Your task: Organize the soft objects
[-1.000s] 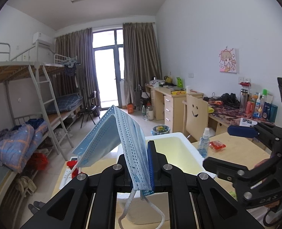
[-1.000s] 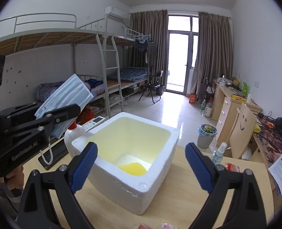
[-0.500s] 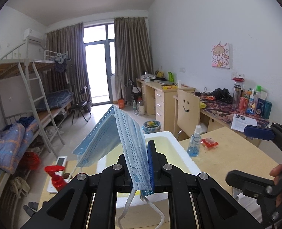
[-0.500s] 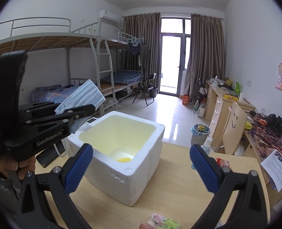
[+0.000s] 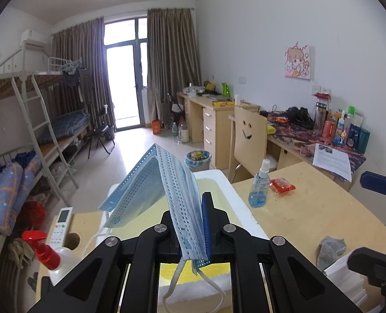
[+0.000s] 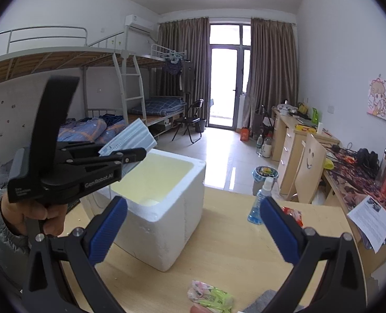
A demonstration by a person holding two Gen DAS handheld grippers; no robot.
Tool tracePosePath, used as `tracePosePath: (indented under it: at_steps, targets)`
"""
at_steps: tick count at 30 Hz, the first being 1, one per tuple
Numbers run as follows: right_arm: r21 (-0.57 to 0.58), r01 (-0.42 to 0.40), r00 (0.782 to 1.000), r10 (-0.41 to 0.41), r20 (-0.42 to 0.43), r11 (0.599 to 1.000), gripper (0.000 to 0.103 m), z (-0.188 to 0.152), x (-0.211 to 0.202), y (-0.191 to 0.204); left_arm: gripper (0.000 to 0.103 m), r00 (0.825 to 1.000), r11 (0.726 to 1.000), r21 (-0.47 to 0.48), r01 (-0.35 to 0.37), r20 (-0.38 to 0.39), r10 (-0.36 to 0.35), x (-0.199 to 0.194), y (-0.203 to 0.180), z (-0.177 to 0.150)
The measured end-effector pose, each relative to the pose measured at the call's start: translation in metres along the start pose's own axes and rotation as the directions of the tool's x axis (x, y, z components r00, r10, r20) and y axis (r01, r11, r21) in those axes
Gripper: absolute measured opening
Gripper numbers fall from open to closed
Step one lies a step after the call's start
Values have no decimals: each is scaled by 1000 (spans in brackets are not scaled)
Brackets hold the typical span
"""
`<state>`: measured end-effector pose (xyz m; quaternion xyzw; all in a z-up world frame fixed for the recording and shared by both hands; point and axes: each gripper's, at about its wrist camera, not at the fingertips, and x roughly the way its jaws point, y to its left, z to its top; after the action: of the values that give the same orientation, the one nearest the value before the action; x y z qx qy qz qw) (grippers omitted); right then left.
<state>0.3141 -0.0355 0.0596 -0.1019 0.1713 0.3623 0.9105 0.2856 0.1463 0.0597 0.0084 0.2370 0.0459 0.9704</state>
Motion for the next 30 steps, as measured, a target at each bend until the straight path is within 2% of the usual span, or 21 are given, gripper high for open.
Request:
tracePosePath:
  at_steps: [10, 12, 14, 15, 17, 22, 30]
  targets:
    - [20, 19, 1000, -18, -18, 1000, 103, -5, -2, -1, 13, 1000, 1000, -4, -8, -20, 8, 13, 1, 2]
    - [24, 20, 1000, -20, -18, 1000, 103, -6, -4, -1, 19, 1000, 1000, -1, -3, -23, 3, 14, 0, 3]
    - [27, 23, 1000, -22, -19, 999, 103, -6, -5, -1, 39, 1000, 1000, -2, -5, -22, 5, 15, 0, 3]
    - [28, 24, 1000, -24, -19, 999, 103, -7, -5, -1, 46, 1000, 1000, -1, -6, -18, 6, 15, -1, 3]
    - [31, 28, 999, -27, -20, 999, 103, -7, -6, -2, 72, 1000, 1000, 0, -10, -10, 10, 15, -2, 4]
    - [42, 32, 999, -31, -10, 999, 103, -7, -12, -5, 90, 1000, 1000, 8, -18, 12, 18, 11, -7, 5]
    - [64, 40, 999, -41, 14, 997, 103, -6, -28, -6, 93, 999, 1000, 4, -17, 42, 17, -15, -16, 8]
